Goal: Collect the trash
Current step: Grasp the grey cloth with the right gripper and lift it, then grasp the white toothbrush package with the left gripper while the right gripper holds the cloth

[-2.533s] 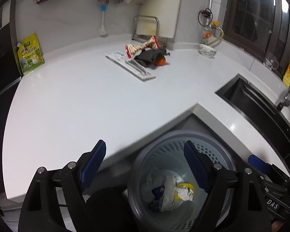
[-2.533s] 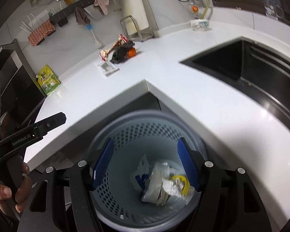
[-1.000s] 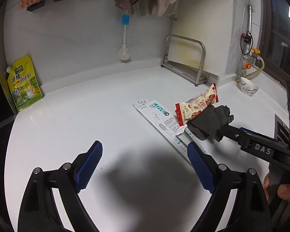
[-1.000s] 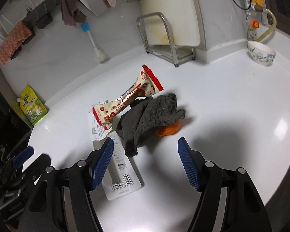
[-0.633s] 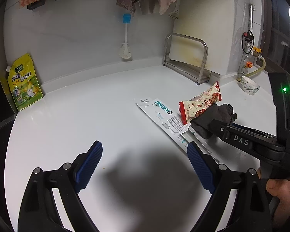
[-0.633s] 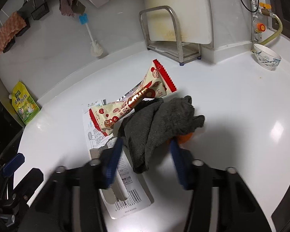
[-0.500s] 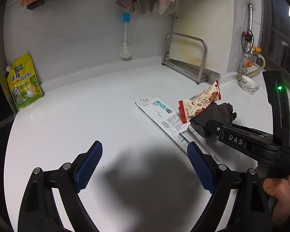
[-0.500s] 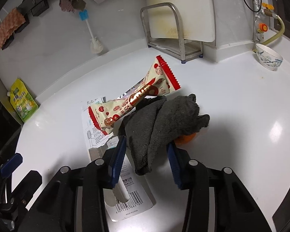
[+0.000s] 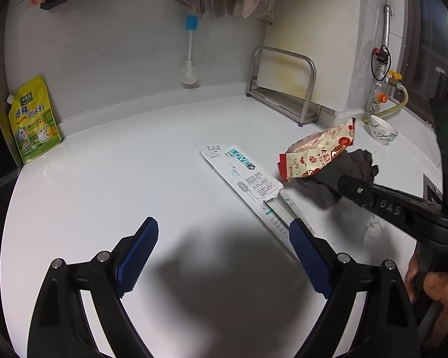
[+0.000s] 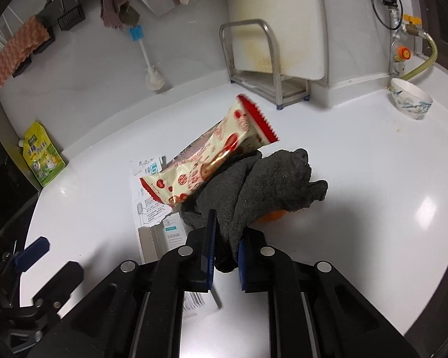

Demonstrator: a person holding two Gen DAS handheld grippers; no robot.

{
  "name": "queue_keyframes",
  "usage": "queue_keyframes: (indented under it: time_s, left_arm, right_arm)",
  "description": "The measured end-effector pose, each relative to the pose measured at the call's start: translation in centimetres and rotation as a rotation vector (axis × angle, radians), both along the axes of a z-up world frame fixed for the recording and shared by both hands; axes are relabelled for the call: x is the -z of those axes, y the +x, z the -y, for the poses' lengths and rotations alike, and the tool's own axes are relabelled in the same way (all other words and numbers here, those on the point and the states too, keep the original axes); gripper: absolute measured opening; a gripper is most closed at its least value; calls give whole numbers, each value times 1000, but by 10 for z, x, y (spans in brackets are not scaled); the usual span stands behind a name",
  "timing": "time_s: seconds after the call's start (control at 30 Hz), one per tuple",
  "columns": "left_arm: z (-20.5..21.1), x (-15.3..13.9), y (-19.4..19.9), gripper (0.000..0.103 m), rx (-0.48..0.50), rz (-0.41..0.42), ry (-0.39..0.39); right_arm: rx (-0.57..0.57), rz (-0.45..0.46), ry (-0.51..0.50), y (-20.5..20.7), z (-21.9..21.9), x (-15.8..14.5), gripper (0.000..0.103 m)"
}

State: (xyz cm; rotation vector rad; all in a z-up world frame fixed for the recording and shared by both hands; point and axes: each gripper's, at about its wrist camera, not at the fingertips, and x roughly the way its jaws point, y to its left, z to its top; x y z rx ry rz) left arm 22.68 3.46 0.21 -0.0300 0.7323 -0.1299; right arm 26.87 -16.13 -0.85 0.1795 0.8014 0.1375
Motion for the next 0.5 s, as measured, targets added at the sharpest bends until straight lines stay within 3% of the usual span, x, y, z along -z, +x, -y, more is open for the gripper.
queue_keyframes:
  time_s: [0.5]
  left_arm:
    - [40, 4, -10, 88, 23, -11, -8]
  right_arm:
    - [44, 38, 4, -61, 60, -18, 12]
